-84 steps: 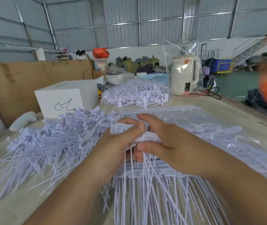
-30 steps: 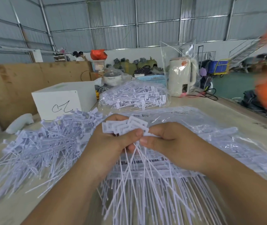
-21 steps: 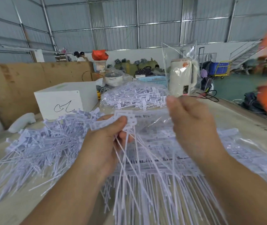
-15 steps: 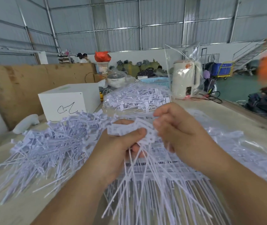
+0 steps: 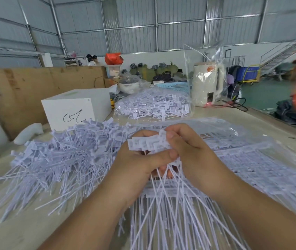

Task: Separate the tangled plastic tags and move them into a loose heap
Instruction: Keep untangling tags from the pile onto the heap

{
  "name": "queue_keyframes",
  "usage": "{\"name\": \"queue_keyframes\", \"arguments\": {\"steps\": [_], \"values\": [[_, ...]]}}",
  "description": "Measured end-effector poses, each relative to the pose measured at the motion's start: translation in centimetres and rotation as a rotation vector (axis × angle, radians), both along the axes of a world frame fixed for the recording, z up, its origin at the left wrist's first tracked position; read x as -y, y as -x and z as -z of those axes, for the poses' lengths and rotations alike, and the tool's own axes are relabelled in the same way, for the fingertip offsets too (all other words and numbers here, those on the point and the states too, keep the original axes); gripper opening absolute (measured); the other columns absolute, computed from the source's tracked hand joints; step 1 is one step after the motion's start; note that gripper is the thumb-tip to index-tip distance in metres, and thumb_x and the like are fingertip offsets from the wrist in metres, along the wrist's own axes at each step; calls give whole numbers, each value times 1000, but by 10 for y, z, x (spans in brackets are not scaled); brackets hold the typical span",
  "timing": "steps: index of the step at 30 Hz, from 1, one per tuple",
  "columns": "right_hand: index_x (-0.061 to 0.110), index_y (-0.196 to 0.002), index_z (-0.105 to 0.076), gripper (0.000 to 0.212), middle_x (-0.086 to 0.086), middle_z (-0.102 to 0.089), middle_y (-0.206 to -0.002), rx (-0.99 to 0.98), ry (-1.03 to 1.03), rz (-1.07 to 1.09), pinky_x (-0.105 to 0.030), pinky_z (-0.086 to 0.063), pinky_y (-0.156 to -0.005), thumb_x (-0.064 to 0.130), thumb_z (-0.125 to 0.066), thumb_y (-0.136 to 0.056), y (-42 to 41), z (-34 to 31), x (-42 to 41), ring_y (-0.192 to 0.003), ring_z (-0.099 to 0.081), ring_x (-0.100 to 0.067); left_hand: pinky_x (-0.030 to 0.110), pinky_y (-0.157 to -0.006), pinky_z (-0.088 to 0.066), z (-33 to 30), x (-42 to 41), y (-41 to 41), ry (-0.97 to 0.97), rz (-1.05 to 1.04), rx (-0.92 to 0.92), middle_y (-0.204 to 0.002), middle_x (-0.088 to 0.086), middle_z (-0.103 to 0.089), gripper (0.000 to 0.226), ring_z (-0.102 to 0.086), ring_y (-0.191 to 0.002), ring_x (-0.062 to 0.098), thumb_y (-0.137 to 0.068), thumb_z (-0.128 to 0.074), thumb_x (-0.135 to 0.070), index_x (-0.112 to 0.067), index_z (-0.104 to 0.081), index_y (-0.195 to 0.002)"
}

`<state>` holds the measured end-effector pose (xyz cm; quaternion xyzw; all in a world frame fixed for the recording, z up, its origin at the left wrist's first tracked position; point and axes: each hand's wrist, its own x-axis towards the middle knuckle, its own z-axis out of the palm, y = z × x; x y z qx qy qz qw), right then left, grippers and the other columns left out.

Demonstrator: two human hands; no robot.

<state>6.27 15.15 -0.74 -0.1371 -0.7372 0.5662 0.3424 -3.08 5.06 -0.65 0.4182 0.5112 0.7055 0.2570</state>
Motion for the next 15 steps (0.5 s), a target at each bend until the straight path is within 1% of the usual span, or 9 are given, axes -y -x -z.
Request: {"name": "queue_keyframes", "arguments": {"steps": [2,3,5,7,8,10,11,13,15], "values": [[26,-74,-55,29,14,-46,-49,44,70,-30,-16,-31,-39,31,-46,-101,1,2,-1,-38,-36,-4,27,-47,-49,1,-1,-1,-12,-72,-55,-64,6,-66,33,-54,-46,15,-58,-82,-13,-11,-65,-85],[27,-69,-56,33,13,-47,-49,52,117,-36,-16,-33,-39,32,-46,-101,1,2,-1,-38,-38,-4,26,-44,-48,1,-2,-1,-20,-102,-69,-64,6,-66,32,-53,-44,15,-62,-82,-9,-6,-63,-88],[20,-69,-59,35,-1,-58,-63,31,234,-44,-24,-44,-48,32,-49,-101,3,5,1,-51,-53,-17,26,-41,-48,3,-3,-4,-39,-139,-70,-64,8,-66,28,-54,-42,16,-71,-79,-1,0,-60,-92],[12,-78,-57,30,-21,-59,-79,3,276,27,-37,-49,-62,31,-51,-100,5,7,3,-64,-56,-32,21,-42,-46,6,-6,-7,-37,-183,-110,-63,3,-67,20,-57,-44,12,-77,-77,-1,-5,-61,-89],[10,-79,-56,29,-25,-60,-83,-14,278,70,-39,-51,-65,31,-51,-100,6,7,4,-67,-58,-33,19,-43,-44,8,-8,-8,-31,-205,-143,-63,-1,-66,18,-57,-46,9,-78,-76,-4,-10,-62,-87],[11,-72,-59,34,-15,-65,-76,-67,307,115,-34,-51,-65,29,-50,-100,8,9,7,-65,-62,-20,15,-47,-42,10,-10,-9,-32,-211,-168,-62,-6,-65,15,-56,-49,4,-81,-76,-14,-16,-62,-85],[12,-72,-60,35,-12,-66,-73,-88,313,127,-36,-52,-68,28,-49,-101,9,9,9,-66,-62,-17,17,-49,-43,11,-11,-10,-31,-212,-171,-63,-7,-65,14,-57,-51,4,-82,-76,-22,-19,-63,-83],[5,-82,-60,33,-20,-67,-81,-102,302,139,-43,-54,-74,27,-46,-102,10,10,14,-71,-62,-20,27,-56,-51,11,-13,-13,-48,-231,-129,-66,-3,-66,12,-63,-59,10,-82,-73,-34,-25,-66,-77],[1,-91,-62,34,-14,-70,-80,-106,306,144,-31,-54,-65,28,-45,-103,13,12,18,-68,-65,-15,32,-61,-53,12,-16,-16,-74,-294,-92,-67,-1,-67,13,-65,-64,14,-82,-60,-35,-29,-66,-72]]}}
